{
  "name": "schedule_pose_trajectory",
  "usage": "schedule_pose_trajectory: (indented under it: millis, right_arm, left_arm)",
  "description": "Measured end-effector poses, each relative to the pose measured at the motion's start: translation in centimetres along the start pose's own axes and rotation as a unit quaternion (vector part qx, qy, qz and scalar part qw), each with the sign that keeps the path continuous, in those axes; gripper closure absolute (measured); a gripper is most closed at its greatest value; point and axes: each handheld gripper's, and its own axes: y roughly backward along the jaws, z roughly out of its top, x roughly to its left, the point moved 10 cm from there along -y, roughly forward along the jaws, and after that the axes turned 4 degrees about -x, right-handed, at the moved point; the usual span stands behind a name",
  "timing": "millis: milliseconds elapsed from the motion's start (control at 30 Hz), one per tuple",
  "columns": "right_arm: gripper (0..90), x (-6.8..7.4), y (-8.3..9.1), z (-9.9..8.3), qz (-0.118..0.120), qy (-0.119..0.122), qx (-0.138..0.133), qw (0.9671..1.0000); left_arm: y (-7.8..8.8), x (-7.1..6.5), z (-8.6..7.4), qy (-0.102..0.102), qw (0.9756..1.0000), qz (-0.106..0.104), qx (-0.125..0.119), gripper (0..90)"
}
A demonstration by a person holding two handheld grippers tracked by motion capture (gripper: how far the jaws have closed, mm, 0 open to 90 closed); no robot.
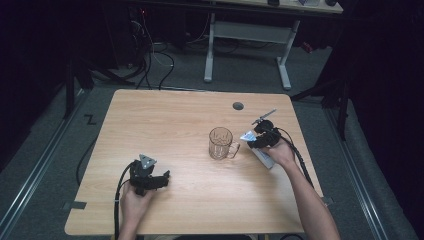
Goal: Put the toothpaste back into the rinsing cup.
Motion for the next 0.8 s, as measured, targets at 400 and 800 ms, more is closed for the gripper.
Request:
schedule_pose_trajectory:
  millis: [400, 800]
  right_arm:
    - [66.9, 0.8, 2.1, 0.7, 0.008, 0.005, -0.045, 0.9989]
    - [66.8, 1.3, 4.0, 0.8, 0.027, -0.005, -0.089, 0.9957]
  left_arm:
    - [0.0, 0.0, 0.0, 0.000, 1.0000, 0.000, 0.000, 14.8]
    - [0.0, 0.0, 0.0, 0.000, 1.0000, 0.000, 0.000, 14.8]
